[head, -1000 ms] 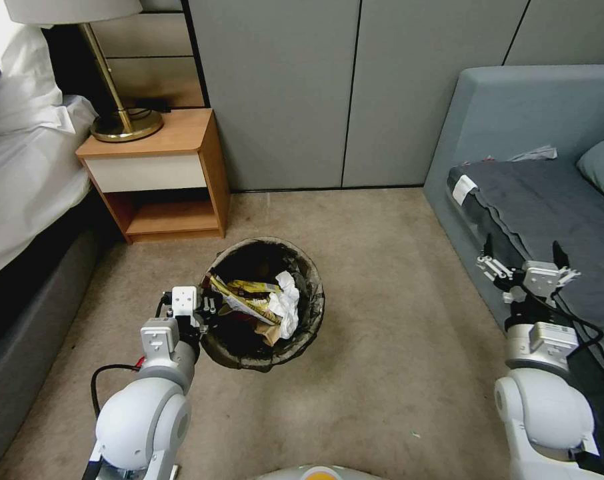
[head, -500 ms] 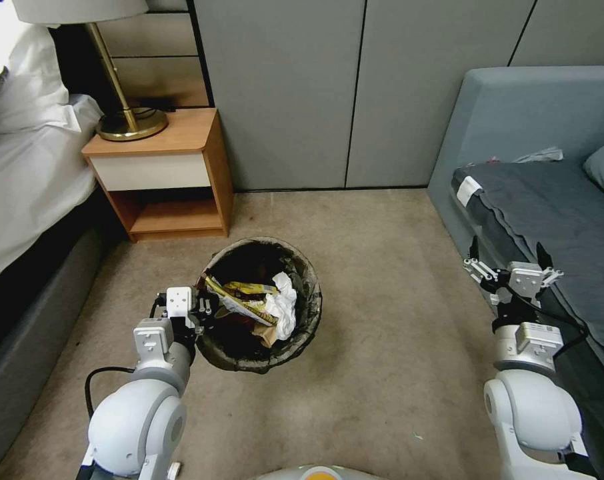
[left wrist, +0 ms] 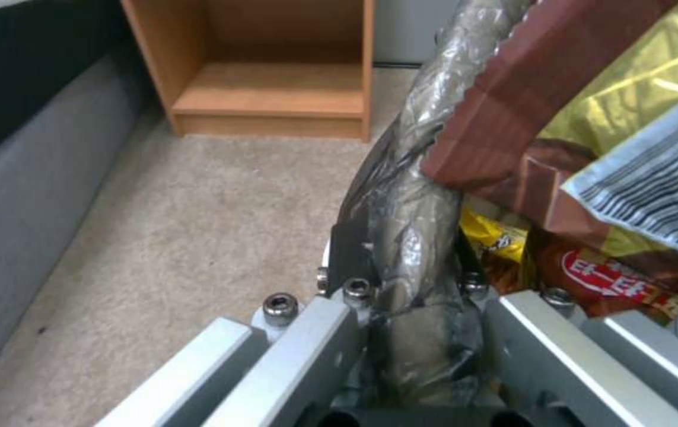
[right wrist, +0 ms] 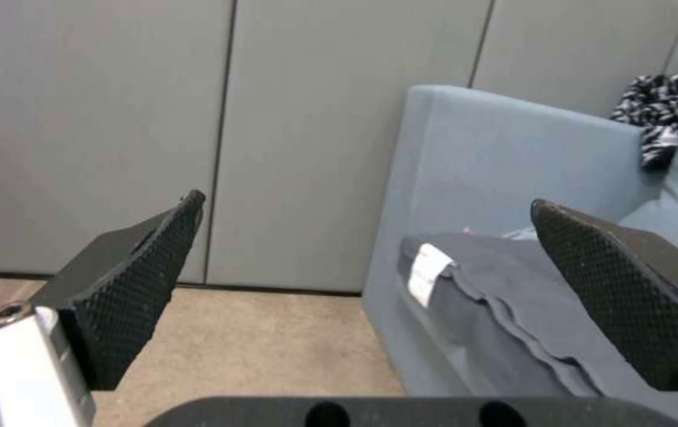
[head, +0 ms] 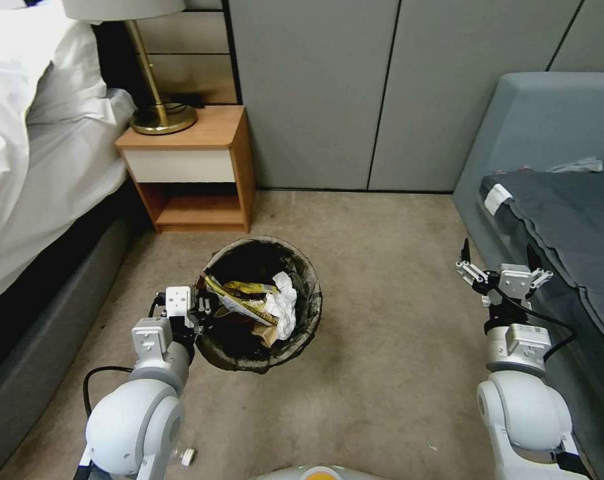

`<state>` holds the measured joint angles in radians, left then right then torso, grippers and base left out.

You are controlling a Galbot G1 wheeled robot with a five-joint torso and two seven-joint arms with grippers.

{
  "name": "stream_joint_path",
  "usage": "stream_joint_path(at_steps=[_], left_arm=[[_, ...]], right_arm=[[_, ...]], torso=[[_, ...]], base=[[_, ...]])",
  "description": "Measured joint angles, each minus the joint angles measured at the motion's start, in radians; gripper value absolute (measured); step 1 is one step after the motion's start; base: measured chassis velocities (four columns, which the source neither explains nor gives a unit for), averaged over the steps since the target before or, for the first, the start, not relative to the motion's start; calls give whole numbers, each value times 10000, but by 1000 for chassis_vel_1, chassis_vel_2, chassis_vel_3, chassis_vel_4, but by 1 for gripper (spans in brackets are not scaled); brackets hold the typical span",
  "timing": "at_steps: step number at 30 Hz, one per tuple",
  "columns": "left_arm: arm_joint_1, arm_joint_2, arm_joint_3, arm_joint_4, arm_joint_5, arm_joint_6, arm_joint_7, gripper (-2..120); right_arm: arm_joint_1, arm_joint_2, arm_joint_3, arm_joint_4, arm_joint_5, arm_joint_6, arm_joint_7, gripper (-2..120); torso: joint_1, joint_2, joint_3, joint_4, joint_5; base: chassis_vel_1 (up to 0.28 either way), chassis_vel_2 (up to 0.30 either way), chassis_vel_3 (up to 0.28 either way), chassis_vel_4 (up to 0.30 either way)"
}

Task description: Pick up the trash bin, then pick up the garbage from the floor and place it into the trash bin.

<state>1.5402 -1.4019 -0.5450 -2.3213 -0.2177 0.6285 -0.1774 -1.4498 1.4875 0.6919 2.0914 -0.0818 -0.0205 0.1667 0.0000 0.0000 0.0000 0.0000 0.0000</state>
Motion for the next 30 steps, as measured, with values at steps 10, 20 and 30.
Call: stream_joint_path(at_steps=[10, 20, 30], left_arm=[[1, -13, -11, 41, 34, -20, 48, 0], [-17, -27, -3, 132, 73, -46, 76, 0], [-53, -24, 18, 199, 66, -57, 77, 0]], right_arm=[[15, -7, 9, -70, -18, 92, 6, 100], [53, -28, 31, -212, -75, 174, 28, 100], [44, -15, 15, -254, -91, 186, 50, 100]], torso=[[1, 0, 0, 0, 0], [0, 0, 0, 0, 1], [0, -1, 0, 0, 0]], base=[[33, 34, 40, 33], [24, 28, 23, 26], [30, 31, 30, 24]])
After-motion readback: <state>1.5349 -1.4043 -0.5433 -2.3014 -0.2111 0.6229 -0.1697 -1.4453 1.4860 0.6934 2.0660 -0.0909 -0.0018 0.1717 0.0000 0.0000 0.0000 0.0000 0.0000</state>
